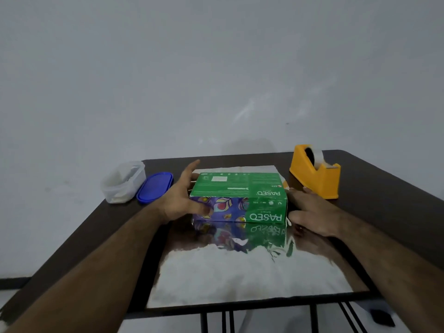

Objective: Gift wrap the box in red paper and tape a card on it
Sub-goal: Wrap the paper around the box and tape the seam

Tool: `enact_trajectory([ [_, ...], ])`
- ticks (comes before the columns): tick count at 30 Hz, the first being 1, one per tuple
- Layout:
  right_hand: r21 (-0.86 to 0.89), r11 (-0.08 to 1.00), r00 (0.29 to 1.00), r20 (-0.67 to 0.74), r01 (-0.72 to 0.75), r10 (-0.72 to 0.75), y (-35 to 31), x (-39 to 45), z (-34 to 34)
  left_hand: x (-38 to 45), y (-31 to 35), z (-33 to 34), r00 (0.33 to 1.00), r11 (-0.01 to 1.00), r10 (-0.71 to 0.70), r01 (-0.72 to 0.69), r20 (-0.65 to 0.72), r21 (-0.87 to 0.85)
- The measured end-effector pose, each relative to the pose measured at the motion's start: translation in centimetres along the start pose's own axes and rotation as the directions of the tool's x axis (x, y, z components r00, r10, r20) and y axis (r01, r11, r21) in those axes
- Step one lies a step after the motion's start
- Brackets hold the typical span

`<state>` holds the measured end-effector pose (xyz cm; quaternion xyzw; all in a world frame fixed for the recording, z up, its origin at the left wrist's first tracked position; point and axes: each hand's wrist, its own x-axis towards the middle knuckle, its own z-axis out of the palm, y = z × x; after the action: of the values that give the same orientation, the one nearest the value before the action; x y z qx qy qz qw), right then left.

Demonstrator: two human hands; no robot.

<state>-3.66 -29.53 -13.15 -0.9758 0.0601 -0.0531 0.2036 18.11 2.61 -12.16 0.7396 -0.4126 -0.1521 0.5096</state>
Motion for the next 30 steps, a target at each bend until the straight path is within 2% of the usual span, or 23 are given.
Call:
enact_trajectory([
  [7,0.056,0.993,0.995,0.009,-0.100,0.100,-0.4,-0.7,-0.1,-0.2,0.9,1.0,0.993,1.000,-0.007,0.004,-0.117,-0.021],
  [14,0.133,0.988,0.996,-0.006,-0.082,0.084,-0.5,-0.9,-0.1,-0.4,1.5,1.1,0.996,0.998,-0.047,0.044,-0.078,-0.047],
  [18,0.285,0.957,0.997,-0.048,-0.050,0.066,-1.1,-0.8,-0.5,-0.7,1.3,0.6,0.998,0.997,-0.052,0.049,-0.048,-0.058],
  [19,0.330,0.943,0.994,-0.075,-0.049,0.078,-1.2,-0.7,-0.8,-0.7,1.3,0.6,0.996,0.996,-0.046,0.040,-0.078,-0.085],
  [22,0.414,0.910,0.965,-0.223,-0.034,0.137,-1.7,0.5,-2.1,0.6,2.2,0.1,0.957,0.966,-0.061,-0.015,-0.285,-0.257],
  [24,0.440,0.898,0.942,-0.304,0.002,0.146,-2.5,2.3,-3.9,1.9,3.8,-0.8,0.941,0.960,-0.079,-0.018,-0.329,-0.281],
  [27,0.470,0.883,0.910,-0.366,0.000,0.195,-4.0,6.3,-6.8,4.1,5.2,-2.5,0.942,0.990,-0.077,0.034,-0.326,-0.136],
  [30,0.355,0.934,0.920,-0.349,-0.045,0.177,-4.5,10.7,-8.5,6.5,4.6,-3.7,0.939,0.988,-0.065,0.109,-0.337,0.112],
])
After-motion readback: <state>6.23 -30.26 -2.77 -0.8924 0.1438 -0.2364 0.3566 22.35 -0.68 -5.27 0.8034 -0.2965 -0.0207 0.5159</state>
